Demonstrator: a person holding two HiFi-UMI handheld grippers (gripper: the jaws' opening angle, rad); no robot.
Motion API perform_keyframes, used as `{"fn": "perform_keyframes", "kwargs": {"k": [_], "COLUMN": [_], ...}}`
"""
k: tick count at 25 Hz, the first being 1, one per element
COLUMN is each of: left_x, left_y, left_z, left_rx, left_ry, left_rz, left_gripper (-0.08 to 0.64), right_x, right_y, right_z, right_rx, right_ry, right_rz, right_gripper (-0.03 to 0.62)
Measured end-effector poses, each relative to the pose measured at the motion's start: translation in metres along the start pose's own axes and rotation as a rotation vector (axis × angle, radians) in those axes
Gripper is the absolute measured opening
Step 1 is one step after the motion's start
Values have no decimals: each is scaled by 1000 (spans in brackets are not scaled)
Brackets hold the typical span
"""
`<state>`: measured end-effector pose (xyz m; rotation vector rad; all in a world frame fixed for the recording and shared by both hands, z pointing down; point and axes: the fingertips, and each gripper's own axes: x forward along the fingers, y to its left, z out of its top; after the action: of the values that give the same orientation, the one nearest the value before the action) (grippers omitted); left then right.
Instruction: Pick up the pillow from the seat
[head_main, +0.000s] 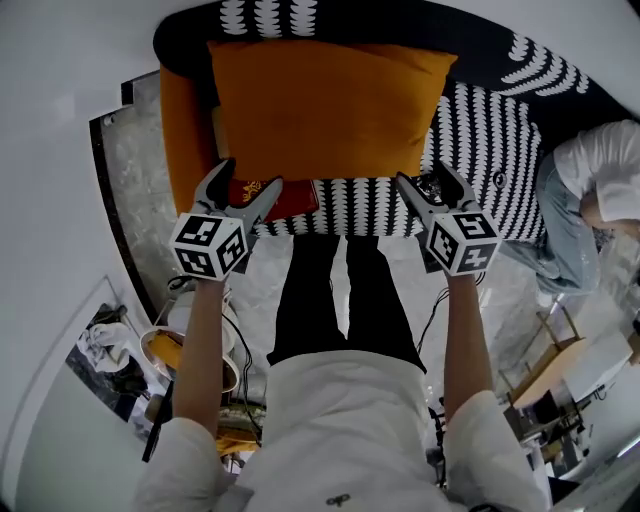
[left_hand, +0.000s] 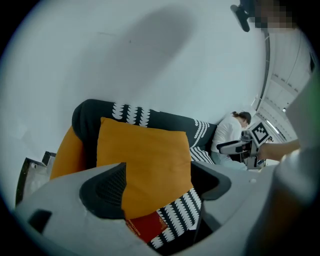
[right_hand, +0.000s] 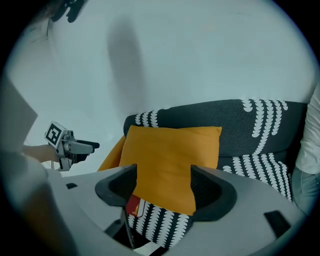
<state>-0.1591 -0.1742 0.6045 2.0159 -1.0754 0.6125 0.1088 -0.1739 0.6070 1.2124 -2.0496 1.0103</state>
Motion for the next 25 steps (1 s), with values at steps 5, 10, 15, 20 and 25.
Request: {"fn": "perform_keyframes", "kwargs": {"k": [5, 10, 15, 20, 25], "left_x": [24, 45, 64, 83, 99], "left_y": [19, 45, 69, 87, 106], "left_z": [-6, -14, -24, -36, -46], "left_rx": [0, -7, -24, -25, -37], "left_ry": [28, 41, 59, 83, 104], "left_rz": [18, 58, 92, 113, 130], "left_gripper": [440, 481, 513, 535, 557], "right_x": [21, 50, 78, 100, 118], "right_y": [-18, -41, -66, -86, -101], "right_z": [-8, -16, -27, -38, -44], "right_rx": [2, 8, 5, 1, -21], "right_ry": [24, 44, 77, 102, 113], "right_rz": [-17, -43, -72, -90, -108], "right_gripper": [318, 342, 364, 379, 398]}}
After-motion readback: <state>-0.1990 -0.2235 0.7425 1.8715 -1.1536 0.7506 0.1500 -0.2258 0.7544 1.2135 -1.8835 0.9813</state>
